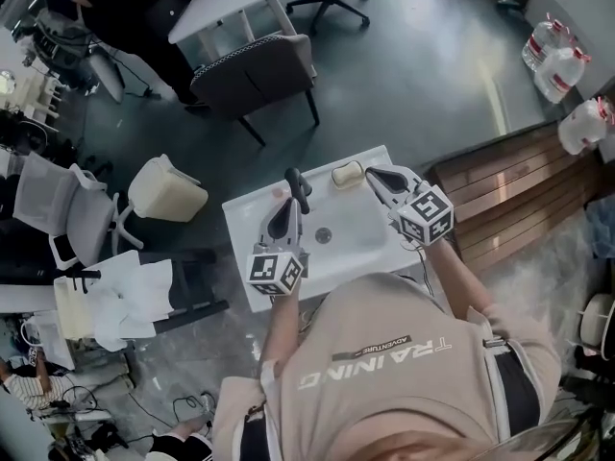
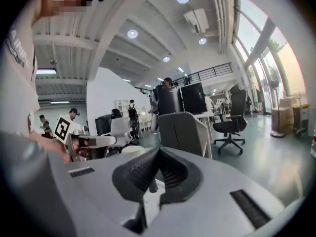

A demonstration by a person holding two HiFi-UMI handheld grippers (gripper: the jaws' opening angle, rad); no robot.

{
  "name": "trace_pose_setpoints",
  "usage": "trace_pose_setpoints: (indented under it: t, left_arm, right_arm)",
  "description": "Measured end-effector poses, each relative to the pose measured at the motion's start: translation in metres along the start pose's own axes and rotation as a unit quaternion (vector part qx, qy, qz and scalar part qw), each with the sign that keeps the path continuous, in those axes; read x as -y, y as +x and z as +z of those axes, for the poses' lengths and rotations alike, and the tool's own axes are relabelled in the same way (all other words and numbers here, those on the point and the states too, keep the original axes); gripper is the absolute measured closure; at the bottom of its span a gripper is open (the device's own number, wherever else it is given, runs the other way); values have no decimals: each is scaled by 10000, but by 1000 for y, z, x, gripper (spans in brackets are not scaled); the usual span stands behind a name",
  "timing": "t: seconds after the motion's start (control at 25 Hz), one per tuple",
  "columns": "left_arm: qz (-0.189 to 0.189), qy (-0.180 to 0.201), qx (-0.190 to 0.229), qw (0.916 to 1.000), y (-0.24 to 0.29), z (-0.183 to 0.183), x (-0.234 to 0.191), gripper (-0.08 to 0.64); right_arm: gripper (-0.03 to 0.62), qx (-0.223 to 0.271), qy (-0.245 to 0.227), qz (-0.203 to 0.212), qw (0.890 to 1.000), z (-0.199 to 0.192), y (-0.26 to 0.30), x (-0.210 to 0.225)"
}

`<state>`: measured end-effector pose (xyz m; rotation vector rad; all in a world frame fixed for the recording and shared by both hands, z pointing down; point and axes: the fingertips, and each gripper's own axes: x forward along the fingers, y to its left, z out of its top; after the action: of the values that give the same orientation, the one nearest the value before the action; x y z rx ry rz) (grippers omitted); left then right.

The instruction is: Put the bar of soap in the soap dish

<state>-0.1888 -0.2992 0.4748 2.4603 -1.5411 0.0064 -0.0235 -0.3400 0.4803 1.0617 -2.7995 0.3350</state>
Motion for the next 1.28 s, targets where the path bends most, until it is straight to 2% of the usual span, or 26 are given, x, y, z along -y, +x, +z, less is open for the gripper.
trace_pose_setpoints:
  t: [0.24, 0.36, 0.4, 0.52, 0.56, 0.72, 1.28]
  left_arm:
    - [-7, 26, 282, 9996, -4, 36, 1, 549]
    - [-18, 194, 431, 9989, -2, 55, 3, 549]
    - [8, 361, 439, 9984, -1, 60, 3, 549]
    - [81, 1202, 373, 9920, 2, 74, 13, 549]
    - [37, 1340, 383, 9902, 3, 77, 18, 549]
    - [-152, 1066, 476, 9930, 5, 80, 22, 549]
    - [-92, 738, 323, 9967, 1, 60, 8, 549]
  right_arm:
    - [580, 603, -211, 123, 9979, 54, -19, -21]
    - [580, 775, -361, 198, 9961, 72, -23, -29]
    - [580, 818, -419, 199, 9956, 77, -24, -31]
    - [580, 919, -596, 101, 9939, 90, -25, -32]
    - [580, 950, -633, 60, 9934, 93, -26, -31]
    - [580, 1016, -623, 76, 9928, 98, -24, -34]
    - [580, 886, -536, -102, 9946, 85, -26, -30]
